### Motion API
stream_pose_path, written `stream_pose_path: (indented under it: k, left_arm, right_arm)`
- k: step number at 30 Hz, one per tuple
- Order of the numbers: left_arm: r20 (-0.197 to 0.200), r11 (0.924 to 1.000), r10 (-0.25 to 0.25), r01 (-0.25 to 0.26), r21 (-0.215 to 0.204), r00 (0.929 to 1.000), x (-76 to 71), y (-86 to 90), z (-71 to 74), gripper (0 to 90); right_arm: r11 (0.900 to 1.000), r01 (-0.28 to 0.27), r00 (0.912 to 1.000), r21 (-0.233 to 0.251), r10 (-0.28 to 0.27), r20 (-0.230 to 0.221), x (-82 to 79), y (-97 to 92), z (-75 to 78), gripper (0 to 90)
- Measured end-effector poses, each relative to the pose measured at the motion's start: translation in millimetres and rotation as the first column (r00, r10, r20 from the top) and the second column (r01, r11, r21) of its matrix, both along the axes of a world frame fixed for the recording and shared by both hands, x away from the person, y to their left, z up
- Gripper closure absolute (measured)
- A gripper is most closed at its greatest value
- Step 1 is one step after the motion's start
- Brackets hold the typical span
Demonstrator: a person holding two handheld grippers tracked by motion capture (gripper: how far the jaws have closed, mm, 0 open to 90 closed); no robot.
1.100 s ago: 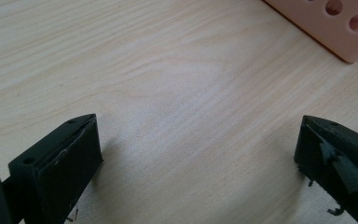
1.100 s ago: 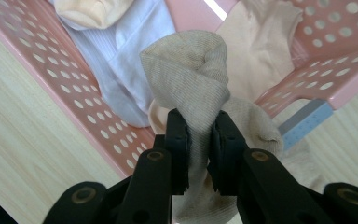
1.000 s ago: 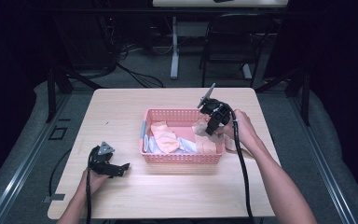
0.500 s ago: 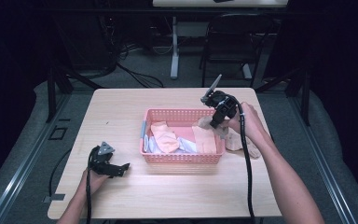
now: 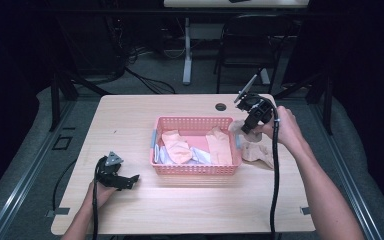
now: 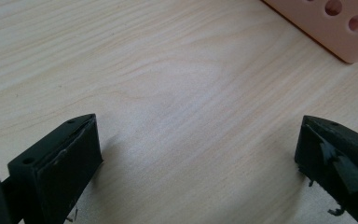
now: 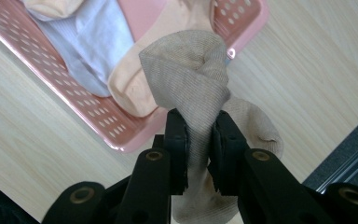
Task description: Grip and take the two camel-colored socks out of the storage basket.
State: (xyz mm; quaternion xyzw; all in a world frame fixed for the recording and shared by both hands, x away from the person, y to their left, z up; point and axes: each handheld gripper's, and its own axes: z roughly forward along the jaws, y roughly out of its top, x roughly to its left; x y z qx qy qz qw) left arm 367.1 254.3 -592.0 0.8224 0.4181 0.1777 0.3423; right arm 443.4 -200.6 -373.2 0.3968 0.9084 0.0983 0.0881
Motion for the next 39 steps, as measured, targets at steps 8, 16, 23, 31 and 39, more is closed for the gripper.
stream_pose_path:
  k: [8,16,23,31,39]
  left_arm:
    - [-0.001,1.0000,0.003,-0.003,-0.001,1.0000,-0.9,0.1,0.0,0.1]
    - [-0.001,1.0000,0.004,-0.004,0.000,1.0000,-1.1,0.0,0.0,0.1]
    - [-0.001,1.0000,0.003,-0.003,-0.001,1.0000,-1.2,0.0,0.0,0.2]
    - [0.001,1.0000,0.000,0.000,0.000,1.0000,-1.7,0.0,-0.1,0.2]
    - [0.006,1.0000,0.002,-0.002,-0.001,1.0000,-1.7,-0.1,-0.4,0.2]
  right_arm:
    - [0.9986,0.053,0.9986,-0.011,-0.053,-0.004,1.3,-28.1,-0.8,77.9]
    - [0.9924,0.121,0.9925,-0.023,-0.121,-0.016,5.0,-56.2,-18.9,78.0]
    - [0.9826,0.185,0.9817,-0.012,-0.186,-0.042,12.8,-74.9,-50.3,78.1]
    - [0.9744,0.225,0.9718,-0.012,-0.225,-0.071,22.3,-79.6,-86.5,78.2]
    - [0.9639,0.265,0.9582,0.026,-0.260,-0.118,30.7,-81.8,-126.7,75.4]
